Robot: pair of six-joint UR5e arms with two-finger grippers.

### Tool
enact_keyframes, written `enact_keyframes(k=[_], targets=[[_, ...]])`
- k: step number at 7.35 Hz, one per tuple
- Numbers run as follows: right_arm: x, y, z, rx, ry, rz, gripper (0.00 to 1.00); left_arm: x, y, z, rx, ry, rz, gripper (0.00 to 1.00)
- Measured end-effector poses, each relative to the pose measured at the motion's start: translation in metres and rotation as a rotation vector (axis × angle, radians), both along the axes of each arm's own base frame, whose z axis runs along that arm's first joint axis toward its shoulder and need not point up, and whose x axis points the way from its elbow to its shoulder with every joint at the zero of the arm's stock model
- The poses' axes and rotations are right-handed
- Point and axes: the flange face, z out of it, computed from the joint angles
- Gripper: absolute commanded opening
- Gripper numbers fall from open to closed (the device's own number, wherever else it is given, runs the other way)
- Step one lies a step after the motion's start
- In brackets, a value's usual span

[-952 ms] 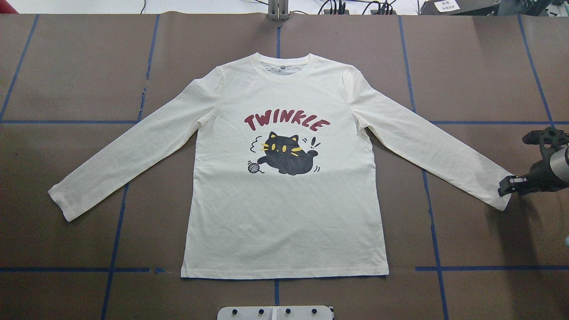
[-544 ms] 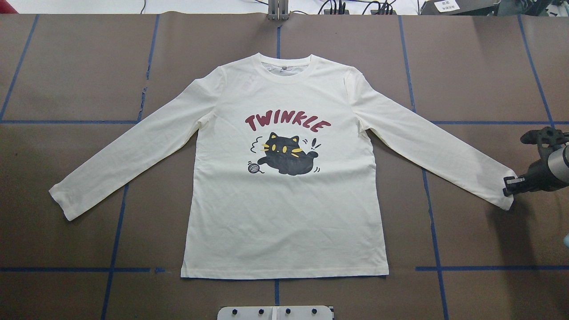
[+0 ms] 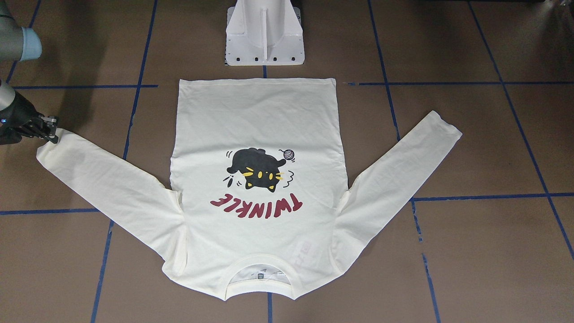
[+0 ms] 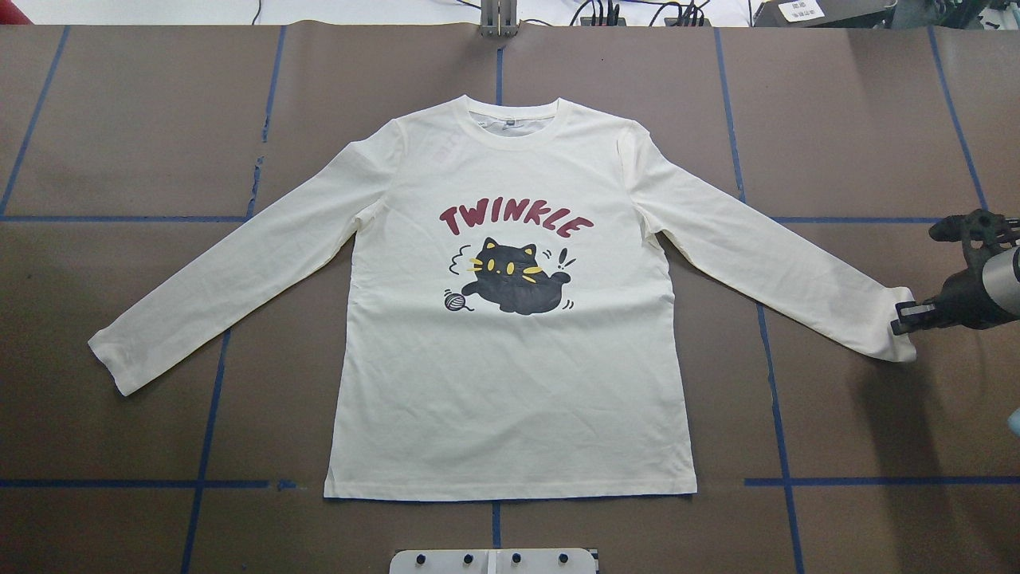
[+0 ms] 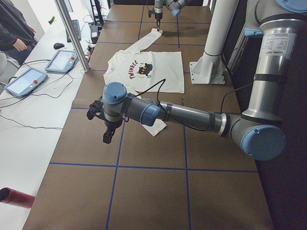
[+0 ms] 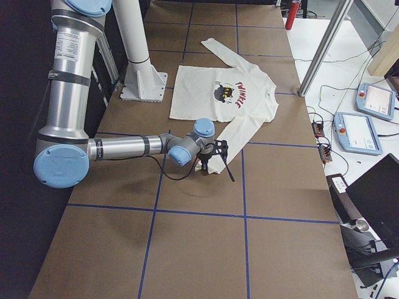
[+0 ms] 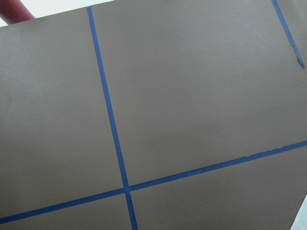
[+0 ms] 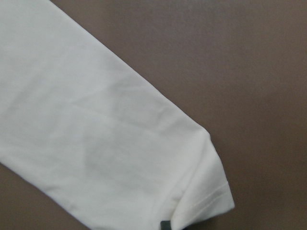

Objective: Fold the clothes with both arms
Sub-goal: 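Move the right gripper to the sleeve cuff nearest it and grasp it, then carry the cuff with the right gripper across the shirt toward the collar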

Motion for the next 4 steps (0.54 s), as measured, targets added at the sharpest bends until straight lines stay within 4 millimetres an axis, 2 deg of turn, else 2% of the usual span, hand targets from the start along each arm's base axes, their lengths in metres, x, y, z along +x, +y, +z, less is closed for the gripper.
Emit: enact_keyframes(k=[2, 4], targets=[[-0.015, -0.059, -0.088, 0.125, -0.122, 0.019, 0.0, 0.0, 0.0, -0.002, 0.002, 0.001, -0.002, 1.0], [-0.058, -0.139, -0.171, 0.211, -0.212, 0.02, 0.0, 0.0, 0.0, -0.003, 0.003, 0.002, -0.003, 1.0]])
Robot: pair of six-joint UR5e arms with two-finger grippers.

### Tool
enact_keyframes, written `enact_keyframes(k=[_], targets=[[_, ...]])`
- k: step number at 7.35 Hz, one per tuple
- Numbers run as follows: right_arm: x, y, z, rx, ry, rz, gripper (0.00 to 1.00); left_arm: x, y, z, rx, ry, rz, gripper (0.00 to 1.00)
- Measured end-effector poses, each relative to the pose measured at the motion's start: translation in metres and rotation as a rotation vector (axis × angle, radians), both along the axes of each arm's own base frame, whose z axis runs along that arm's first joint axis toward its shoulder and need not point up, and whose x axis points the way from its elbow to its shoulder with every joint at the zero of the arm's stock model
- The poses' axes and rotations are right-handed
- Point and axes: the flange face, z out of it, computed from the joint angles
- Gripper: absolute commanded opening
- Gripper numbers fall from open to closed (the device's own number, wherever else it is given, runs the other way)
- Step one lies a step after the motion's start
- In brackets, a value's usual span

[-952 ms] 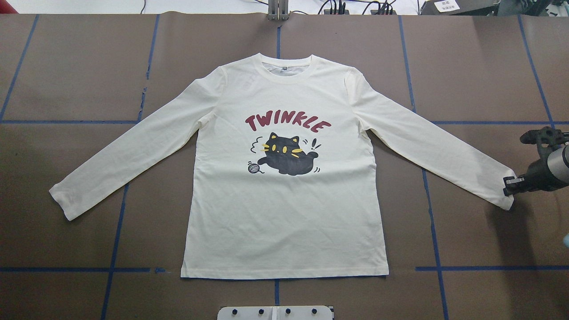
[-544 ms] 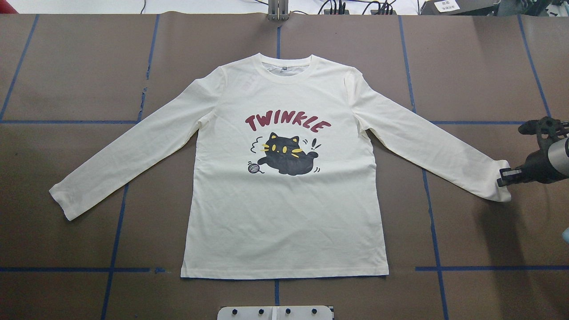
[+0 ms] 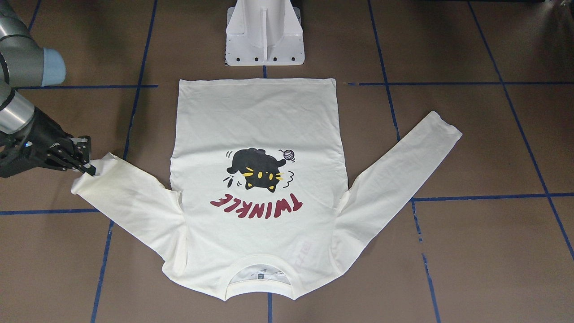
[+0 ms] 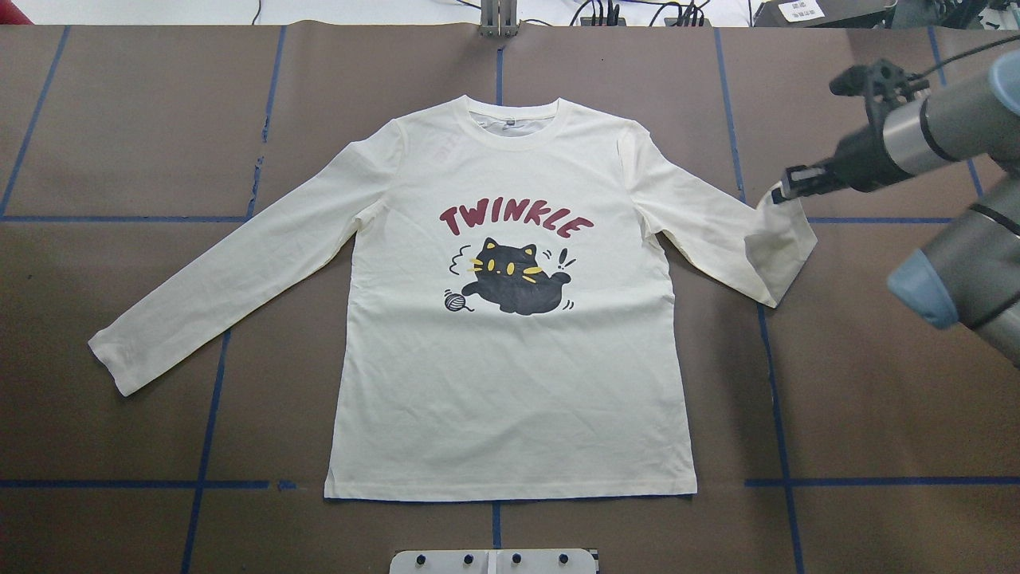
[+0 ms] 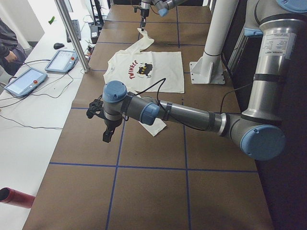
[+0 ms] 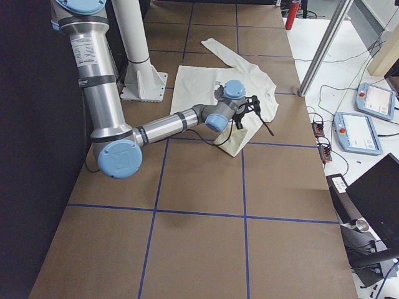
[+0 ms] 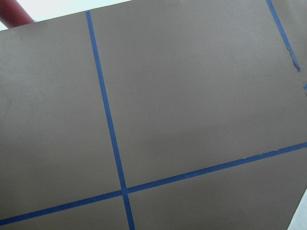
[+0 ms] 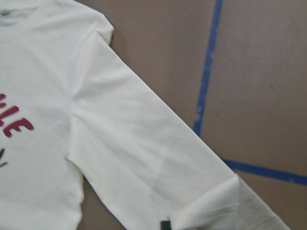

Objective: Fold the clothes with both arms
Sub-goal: 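Carry the cuff with the right gripper across the shirt toward the collar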

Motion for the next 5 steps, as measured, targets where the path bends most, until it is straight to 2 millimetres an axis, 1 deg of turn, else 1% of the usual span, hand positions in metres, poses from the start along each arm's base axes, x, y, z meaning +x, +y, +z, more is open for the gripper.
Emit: enact_keyframes(k=[1, 2, 3, 4, 5], targets=[[-0.033, -0.048, -0.05, 0.014, -0.035, 0.003, 0.0, 0.0, 0.0, 0.0, -0.001, 0.0, 0.0, 1.0], [-0.065, -0.091, -0.112, 0.005, -0.076, 0.018, 0.0, 0.0, 0.0, 0.0, -0.001, 0.0, 0.0, 1.0], [-0.092, -0.111, -0.172, -0.005, -0.117, 0.025, 0.0, 0.0, 0.0, 0.001, -0.002, 0.0, 0.0, 1.0], [-0.123, -0.109, -0.222, -0.005, -0.153, 0.017, 0.0, 0.001, 0.0, 0.003, -0.004, 0.001, 0.001, 1.0], [-0.16, -0.093, -0.256, 0.005, -0.172, 0.012, 0.0, 0.001, -0.001, 0.004, -0.006, 0.0, 0.002, 1.0]])
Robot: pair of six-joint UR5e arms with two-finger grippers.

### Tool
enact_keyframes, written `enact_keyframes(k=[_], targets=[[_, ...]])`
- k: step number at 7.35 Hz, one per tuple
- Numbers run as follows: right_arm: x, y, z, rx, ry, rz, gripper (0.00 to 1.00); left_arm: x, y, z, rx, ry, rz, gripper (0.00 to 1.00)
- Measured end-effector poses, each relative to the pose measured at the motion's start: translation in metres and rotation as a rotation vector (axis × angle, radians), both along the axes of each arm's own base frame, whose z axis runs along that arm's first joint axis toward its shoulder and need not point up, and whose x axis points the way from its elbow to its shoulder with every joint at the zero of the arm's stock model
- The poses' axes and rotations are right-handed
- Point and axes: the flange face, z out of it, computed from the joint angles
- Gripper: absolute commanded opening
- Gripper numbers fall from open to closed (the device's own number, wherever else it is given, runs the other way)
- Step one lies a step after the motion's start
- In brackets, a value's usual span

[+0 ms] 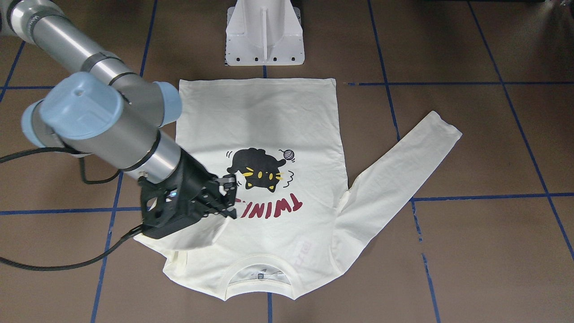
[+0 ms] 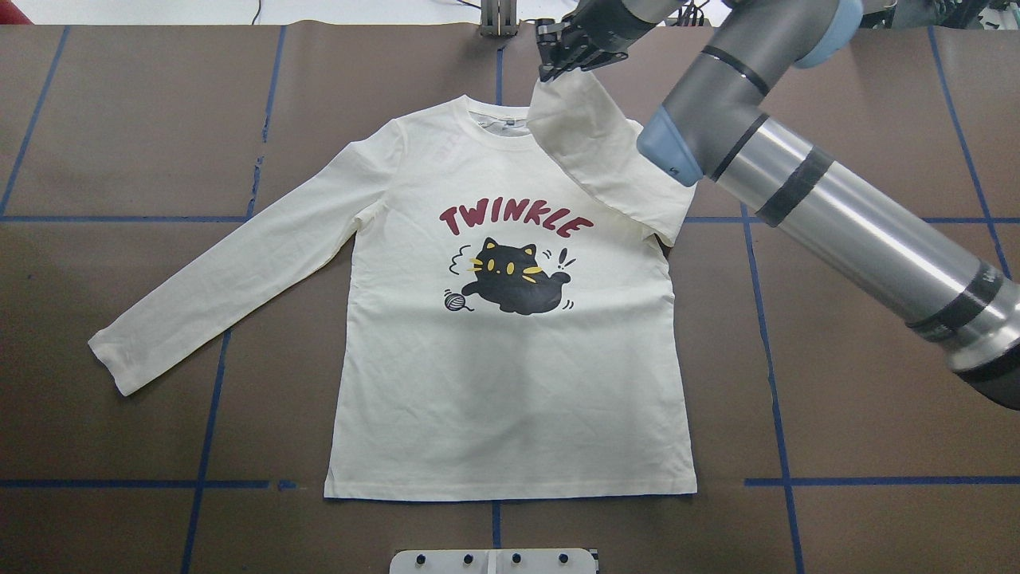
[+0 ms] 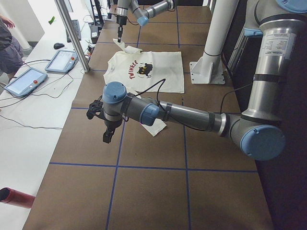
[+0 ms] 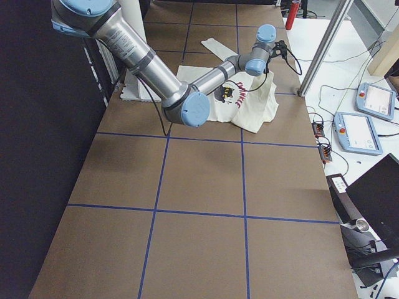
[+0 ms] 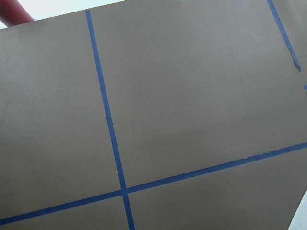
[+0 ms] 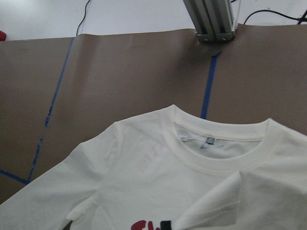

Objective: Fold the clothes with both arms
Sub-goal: 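Carry the cuff with the right gripper across the shirt toward the collar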

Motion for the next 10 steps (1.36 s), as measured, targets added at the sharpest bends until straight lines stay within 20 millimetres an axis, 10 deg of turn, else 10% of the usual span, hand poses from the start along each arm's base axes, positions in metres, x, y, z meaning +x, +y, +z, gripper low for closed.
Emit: enact_keyframes(k=[3, 8, 9, 10], targets=[[-0.111, 0.075, -0.041, 0.069, -0.001, 0.019, 0.0, 0.0, 0.0, 0.003, -0.004, -0.001, 0.0, 1.0], [-0.144, 0.133, -0.069, 0.085, -0.216, 0.047, 0.0, 0.0, -0.001, 0.006, -0.011, -0.001, 0.0, 1.0], [-0.148, 0.139, -0.069, 0.083, -0.229, 0.045, 0.37, 0.0, -0.001, 0.006, -0.011, -0.001, 0.0, 1.0], [-0.154, 0.145, -0.069, 0.081, -0.235, 0.038, 0.99, 0.001, -0.001, 0.006, -0.011, -0.001, 0.001, 1.0]])
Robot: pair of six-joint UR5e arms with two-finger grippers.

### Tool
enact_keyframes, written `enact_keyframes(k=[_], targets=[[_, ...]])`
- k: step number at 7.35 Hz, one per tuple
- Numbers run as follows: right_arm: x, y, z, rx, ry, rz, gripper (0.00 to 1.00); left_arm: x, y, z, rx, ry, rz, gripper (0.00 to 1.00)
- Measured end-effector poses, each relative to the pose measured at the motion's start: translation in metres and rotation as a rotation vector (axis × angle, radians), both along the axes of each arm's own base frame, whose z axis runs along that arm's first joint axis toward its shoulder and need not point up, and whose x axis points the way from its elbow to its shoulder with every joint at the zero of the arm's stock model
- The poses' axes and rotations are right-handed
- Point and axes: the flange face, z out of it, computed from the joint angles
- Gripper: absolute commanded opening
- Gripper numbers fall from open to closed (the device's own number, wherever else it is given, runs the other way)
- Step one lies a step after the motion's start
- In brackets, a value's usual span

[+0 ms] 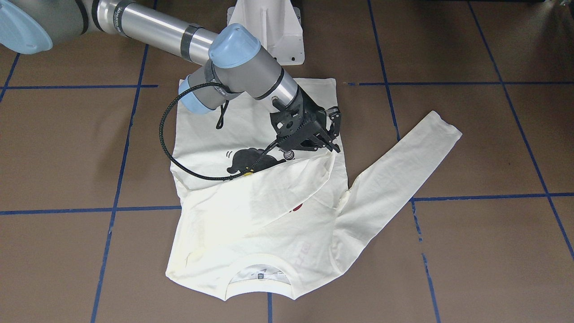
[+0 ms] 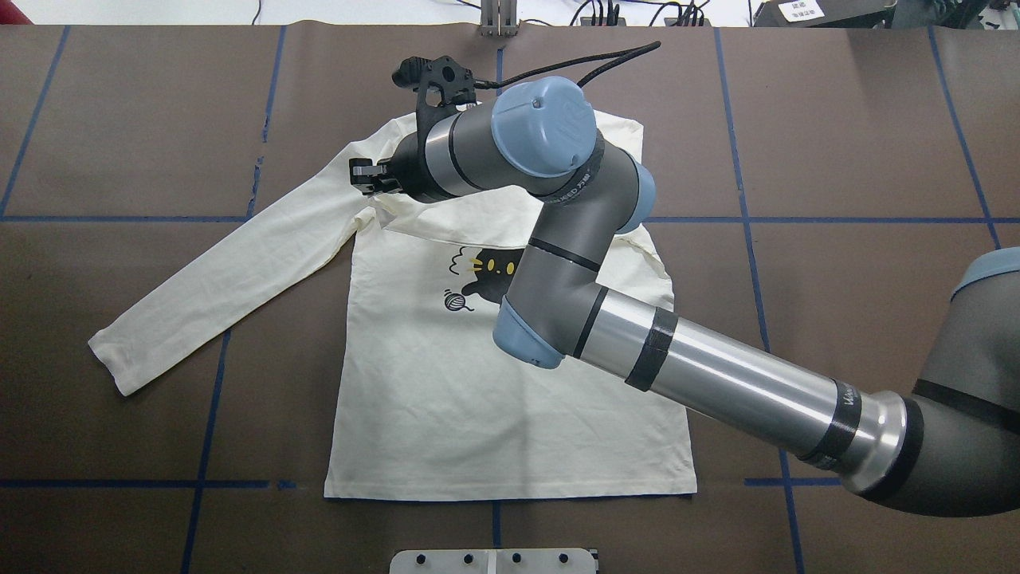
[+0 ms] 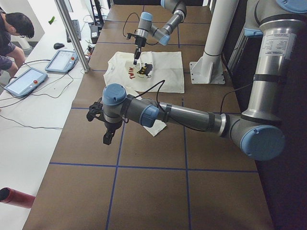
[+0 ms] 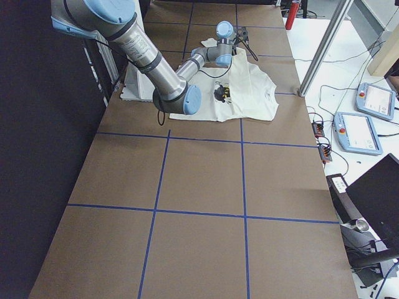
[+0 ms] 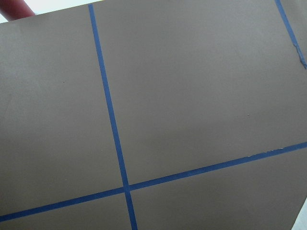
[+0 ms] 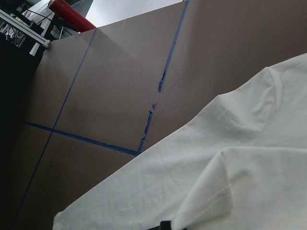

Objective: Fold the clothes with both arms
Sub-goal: 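Carry the cuff with the right gripper across the shirt toward the collar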

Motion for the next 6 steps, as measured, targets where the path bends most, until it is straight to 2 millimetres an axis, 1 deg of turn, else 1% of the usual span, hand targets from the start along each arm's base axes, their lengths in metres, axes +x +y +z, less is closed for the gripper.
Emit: enact_keyframes(k=[1, 3, 4, 5, 6], targets=[[-0.008, 0.009, 0.001, -0.007, -0.003, -0.005, 1.0, 0.0, 0.0, 0.0, 0.0, 0.0, 0.001, 1.0], [-0.035, 0.038, 0.013, -0.052, 0.001, 0.023, 1.0, 0.002, -0.001, -0.003, -0.004, 0.004, -0.005, 1.0], [-0.042, 0.043, 0.018, -0.079, 0.006, 0.037, 1.0, 0.004, -0.002, -0.008, -0.009, 0.009, -0.015, 1.0], [-0.042, 0.038, 0.023, -0.113, 0.031, 0.054, 1.0, 0.012, -0.006, -0.019, -0.02, 0.02, -0.032, 1.0], [-0.034, 0.021, 0.03, -0.155, 0.1, 0.081, 1.0, 0.036, -0.008, -0.036, -0.048, 0.033, -0.055, 1.0]])
